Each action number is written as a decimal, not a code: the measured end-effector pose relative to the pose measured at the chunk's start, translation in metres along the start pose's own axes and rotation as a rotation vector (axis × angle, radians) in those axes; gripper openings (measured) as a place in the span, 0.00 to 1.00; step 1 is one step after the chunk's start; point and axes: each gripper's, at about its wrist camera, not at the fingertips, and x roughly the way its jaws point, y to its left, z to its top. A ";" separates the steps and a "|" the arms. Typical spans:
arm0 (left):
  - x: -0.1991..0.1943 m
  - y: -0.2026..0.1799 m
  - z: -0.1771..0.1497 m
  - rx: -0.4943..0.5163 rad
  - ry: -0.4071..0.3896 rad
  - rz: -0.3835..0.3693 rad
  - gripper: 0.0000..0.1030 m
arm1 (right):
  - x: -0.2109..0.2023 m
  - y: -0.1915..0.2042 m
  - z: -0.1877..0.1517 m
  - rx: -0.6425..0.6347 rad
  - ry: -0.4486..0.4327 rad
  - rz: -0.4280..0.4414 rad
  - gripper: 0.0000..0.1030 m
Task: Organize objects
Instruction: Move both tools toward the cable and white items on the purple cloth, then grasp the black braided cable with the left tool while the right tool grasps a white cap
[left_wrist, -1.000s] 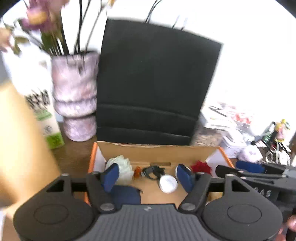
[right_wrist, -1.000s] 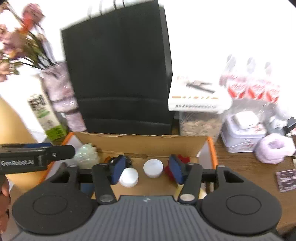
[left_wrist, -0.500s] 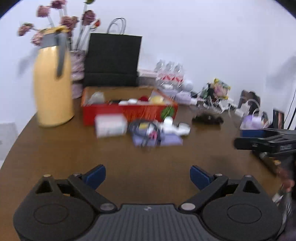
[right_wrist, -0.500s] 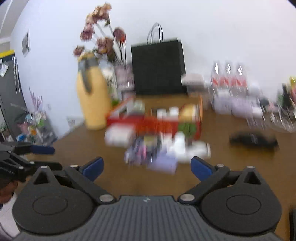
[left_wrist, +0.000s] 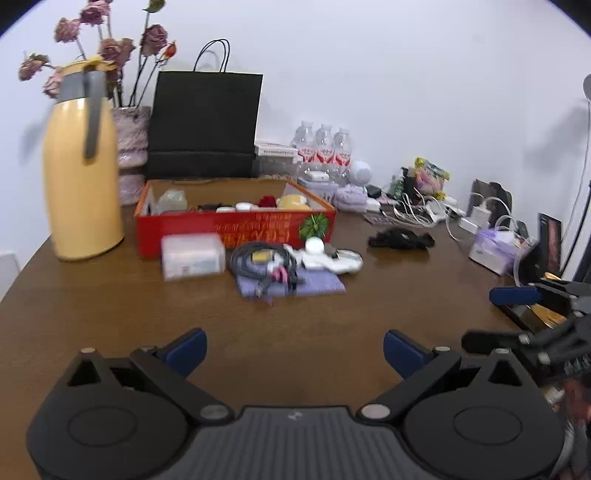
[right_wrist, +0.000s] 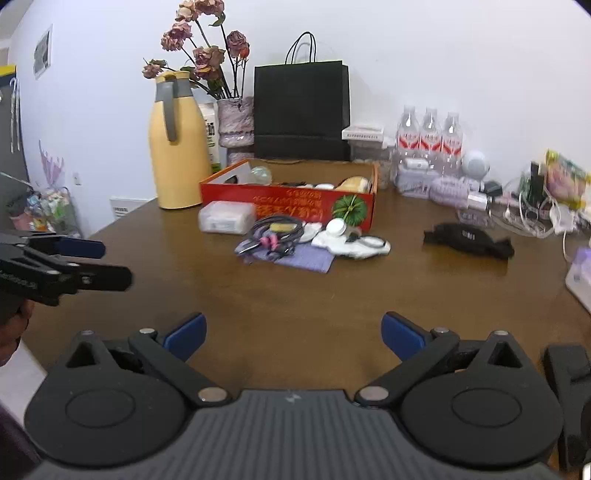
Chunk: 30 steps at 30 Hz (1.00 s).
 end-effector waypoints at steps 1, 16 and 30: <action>0.016 0.001 0.006 0.006 -0.022 0.002 0.99 | 0.009 -0.002 0.003 -0.010 -0.007 0.003 1.00; 0.220 0.032 0.063 0.144 0.079 -0.030 0.99 | 0.162 -0.070 0.095 0.028 -0.033 0.053 0.61; 0.233 0.029 0.062 0.164 0.091 -0.047 0.68 | 0.250 -0.061 0.076 -0.029 0.040 0.013 0.29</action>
